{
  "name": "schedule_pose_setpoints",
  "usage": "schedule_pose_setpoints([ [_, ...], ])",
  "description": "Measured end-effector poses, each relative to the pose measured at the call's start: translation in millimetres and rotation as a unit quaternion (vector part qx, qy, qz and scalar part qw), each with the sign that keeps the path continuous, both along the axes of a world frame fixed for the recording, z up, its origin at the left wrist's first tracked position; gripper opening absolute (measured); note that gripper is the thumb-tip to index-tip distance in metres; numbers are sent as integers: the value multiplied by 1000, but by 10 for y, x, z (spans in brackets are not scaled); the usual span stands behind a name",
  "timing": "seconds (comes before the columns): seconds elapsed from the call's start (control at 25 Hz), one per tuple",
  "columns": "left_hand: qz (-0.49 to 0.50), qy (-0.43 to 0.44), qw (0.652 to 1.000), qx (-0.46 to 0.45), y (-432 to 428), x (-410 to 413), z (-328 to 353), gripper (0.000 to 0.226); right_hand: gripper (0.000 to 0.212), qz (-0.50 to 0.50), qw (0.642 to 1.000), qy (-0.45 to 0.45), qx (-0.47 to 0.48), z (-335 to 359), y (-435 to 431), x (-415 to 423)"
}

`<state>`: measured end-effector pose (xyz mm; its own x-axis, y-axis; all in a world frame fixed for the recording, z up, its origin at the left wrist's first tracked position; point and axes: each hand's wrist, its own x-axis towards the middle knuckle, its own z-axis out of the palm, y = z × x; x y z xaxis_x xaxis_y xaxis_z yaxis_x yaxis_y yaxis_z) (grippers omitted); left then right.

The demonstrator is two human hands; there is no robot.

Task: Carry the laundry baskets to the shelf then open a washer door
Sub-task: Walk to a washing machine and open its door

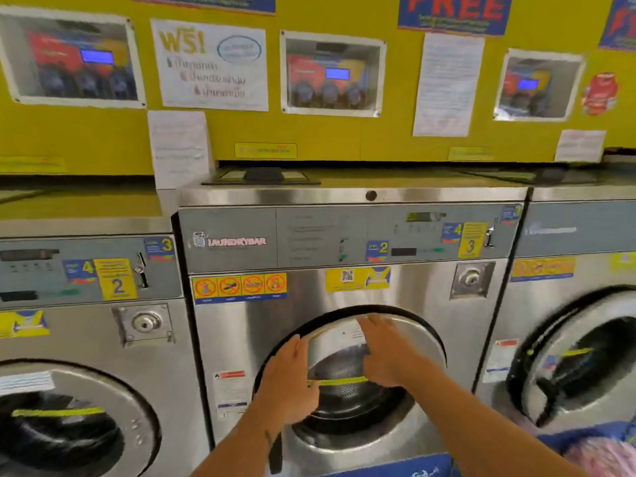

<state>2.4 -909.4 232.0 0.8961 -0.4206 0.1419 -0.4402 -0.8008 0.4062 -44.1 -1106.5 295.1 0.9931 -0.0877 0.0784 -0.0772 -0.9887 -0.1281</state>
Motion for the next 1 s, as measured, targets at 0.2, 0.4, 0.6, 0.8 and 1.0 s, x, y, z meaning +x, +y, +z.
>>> schedule_pose_setpoints([
  [0.2,60,21,996,61,-415,339,-279,99,89,55,998,-20,-26,-361,-324,570],
  [0.4,109,-24,994,6,-508,330,-562,97,89,38,996,-73,20,-561,-345,639],
  [0.6,67,-37,995,-57,-376,249,-571,89,87,26,997,-69,36,-543,-300,541],
  [0.8,30,2,993,-113,-243,-180,-458,77,82,-13,997,-49,61,-451,-124,187],
  [1.0,-101,56,976,-184,-231,-852,-375,60,54,-89,986,-89,106,-430,-235,-444],
])
